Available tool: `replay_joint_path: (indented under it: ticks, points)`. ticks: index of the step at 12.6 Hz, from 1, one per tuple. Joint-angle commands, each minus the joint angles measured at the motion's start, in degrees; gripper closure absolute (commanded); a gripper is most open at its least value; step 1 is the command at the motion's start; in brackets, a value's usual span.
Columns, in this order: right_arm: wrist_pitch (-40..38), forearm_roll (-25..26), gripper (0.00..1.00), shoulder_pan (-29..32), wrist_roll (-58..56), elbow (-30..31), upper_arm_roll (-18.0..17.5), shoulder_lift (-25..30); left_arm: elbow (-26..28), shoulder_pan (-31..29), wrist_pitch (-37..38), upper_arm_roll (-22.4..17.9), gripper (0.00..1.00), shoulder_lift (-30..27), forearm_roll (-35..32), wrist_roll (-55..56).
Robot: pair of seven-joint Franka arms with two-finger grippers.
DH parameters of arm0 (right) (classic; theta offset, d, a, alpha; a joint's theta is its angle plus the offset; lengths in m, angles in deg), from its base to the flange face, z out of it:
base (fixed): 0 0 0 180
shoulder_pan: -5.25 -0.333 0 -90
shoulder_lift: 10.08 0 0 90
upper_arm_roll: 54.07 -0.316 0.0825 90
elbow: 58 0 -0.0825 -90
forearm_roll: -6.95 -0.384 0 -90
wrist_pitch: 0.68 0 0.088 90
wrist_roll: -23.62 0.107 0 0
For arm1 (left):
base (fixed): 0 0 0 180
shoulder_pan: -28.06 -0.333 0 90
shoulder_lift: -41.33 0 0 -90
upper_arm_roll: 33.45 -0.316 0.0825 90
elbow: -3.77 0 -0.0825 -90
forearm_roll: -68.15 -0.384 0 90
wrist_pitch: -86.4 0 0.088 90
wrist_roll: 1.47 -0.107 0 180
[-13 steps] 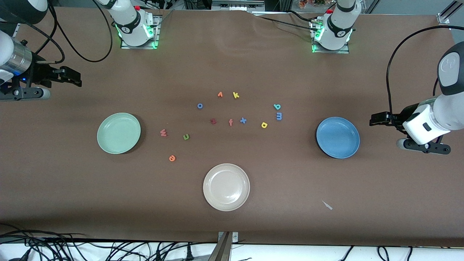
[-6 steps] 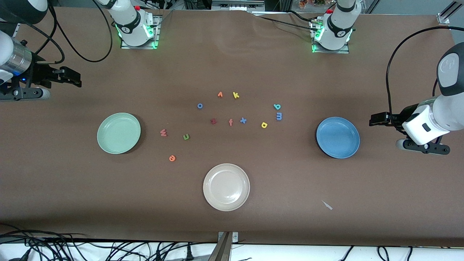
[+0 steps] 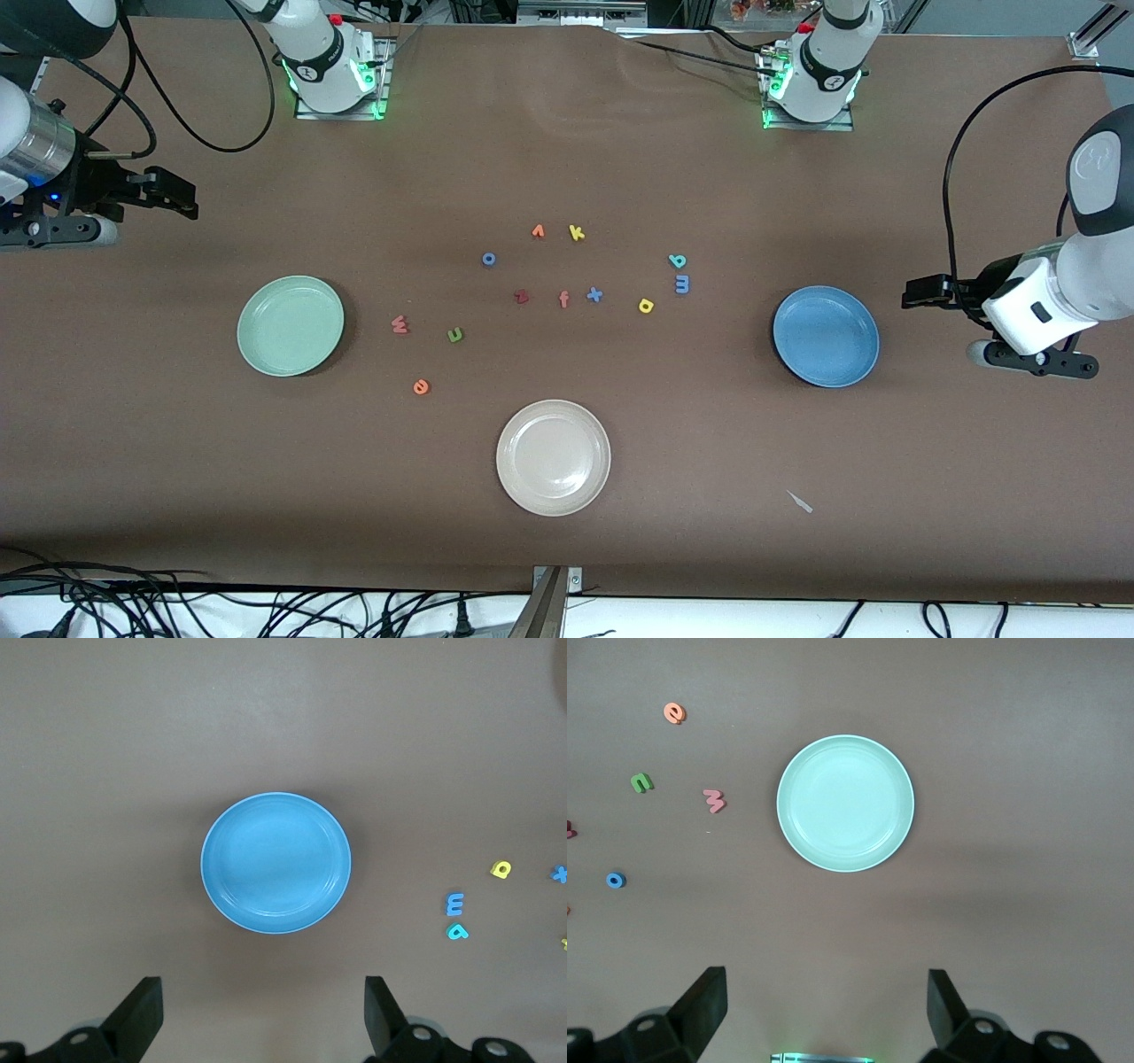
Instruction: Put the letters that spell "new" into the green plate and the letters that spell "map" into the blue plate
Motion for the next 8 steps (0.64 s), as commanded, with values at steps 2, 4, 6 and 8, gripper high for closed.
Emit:
replay_joint_path:
  ticks: [2, 4, 6, 8]
  points:
    - [-0.27, -0.72, 0.00, 0.18, 0.24, -1.24, -0.23, -0.46, 0.03, 0.21, -0.37, 0.05, 0.00, -0.21, -1.64, -0.04]
    - [-0.36, -0.72, 0.00, 0.18, 0.33, -1.24, -0.23, -0.46, 0.03, 0.21, -0.55, 0.05, 0.00, -0.21, -1.64, 0.05]
    - [-0.45, -0.72, 0.00, 0.18, 0.24, -1.24, -0.23, -0.46, 0.38, 0.21, -0.73, 0.05, 0.00, -0.21, -1.64, 0.05]
    - [-0.45, -0.72, 0.00, 0.18, 0.33, -1.24, -0.23, -0.46, 0.38, 0.21, -0.73, 0.05, 0.00, -0.21, -1.64, 0.05]
